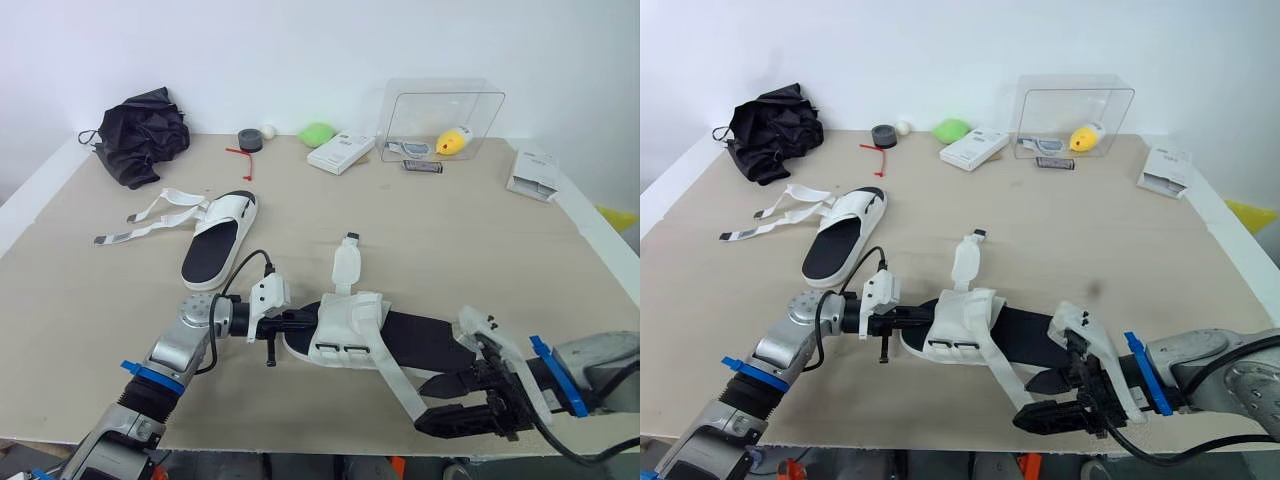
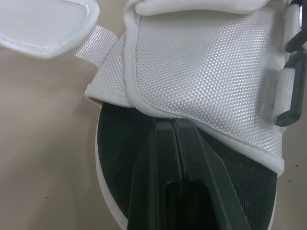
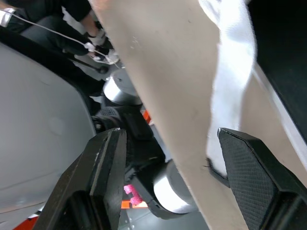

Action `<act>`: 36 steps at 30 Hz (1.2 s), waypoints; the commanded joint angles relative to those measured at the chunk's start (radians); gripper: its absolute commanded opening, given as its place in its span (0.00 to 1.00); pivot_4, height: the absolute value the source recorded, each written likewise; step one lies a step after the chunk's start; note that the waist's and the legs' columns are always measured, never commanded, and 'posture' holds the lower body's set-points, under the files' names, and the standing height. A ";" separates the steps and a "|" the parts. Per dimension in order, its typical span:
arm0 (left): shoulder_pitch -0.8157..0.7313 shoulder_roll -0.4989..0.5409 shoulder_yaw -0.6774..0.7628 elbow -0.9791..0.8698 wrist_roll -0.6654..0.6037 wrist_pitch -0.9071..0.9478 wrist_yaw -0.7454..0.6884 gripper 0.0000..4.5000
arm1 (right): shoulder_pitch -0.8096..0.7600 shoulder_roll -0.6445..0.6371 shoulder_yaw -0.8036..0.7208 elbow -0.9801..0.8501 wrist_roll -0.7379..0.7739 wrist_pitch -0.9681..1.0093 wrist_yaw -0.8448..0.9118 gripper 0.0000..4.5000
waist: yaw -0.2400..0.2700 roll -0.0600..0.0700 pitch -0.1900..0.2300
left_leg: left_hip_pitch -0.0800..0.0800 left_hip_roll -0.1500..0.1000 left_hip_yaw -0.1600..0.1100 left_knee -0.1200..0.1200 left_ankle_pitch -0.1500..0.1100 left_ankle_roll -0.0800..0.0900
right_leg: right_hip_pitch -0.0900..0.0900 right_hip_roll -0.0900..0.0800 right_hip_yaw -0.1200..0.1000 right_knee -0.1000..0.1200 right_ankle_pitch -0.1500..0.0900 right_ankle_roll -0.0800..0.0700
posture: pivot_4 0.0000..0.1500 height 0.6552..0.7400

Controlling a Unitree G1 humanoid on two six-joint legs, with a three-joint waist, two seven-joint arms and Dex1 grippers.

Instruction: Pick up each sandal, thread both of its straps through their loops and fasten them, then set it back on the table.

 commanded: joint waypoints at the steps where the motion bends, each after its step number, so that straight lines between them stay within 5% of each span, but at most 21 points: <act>1: 0.076 0.048 -0.051 0.100 0.080 0.097 0.018 0.00 | 0.001 0.011 0.000 0.013 -0.036 -0.012 0.026 0.74 | 0.000 0.001 0.000 | 0.000 0.000 0.001 0.000 0.000 0.000 | 0.000 0.000 0.000 0.000 0.000 0.000 | 1.00 1.00; 18: 0.072 0.041 -0.047 0.106 0.080 0.098 0.031 0.00 | -0.096 0.152 0.163 0.030 -0.119 0.017 0.011 0.74 | -0.001 0.001 -0.001 | 0.001 0.003 -0.001 0.001 0.000 0.000 | 0.001 0.009 0.002 0.000 0.001 0.000 | 1.00 1.00; 25: 0.067 0.039 -0.045 0.116 0.082 0.092 0.036 0.00 | -0.103 0.136 0.143 0.048 -0.127 0.016 0.064 0.06 | -0.001 0.001 -0.002 | 0.001 0.003 -0.001 0.001 0.000 0.000 | 0.001 0.010 0.003 0.000 0.001 -0.001 | 1.00 1.00; 31: 0.061 0.033 -0.044 0.125 0.082 0.087 0.038 0.00 | -0.116 0.138 0.108 0.051 -0.089 0.018 0.106 0.03 | -0.001 0.002 -0.002 | 0.001 0.004 -0.001 0.002 0.000 0.000 | 0.001 0.010 0.003 0.000 0.002 -0.001 | 1.00 1.00; 36: 0.060 0.031 -0.043 0.129 0.083 0.084 0.040 0.00 | -0.216 0.239 0.012 0.186 0.199 0.037 -0.006 0.03 | -0.001 0.001 -0.001 | 0.001 0.005 0.000 0.003 0.000 0.000 | 0.002 0.013 0.004 0.000 0.004 -0.002 | 1.00 1.00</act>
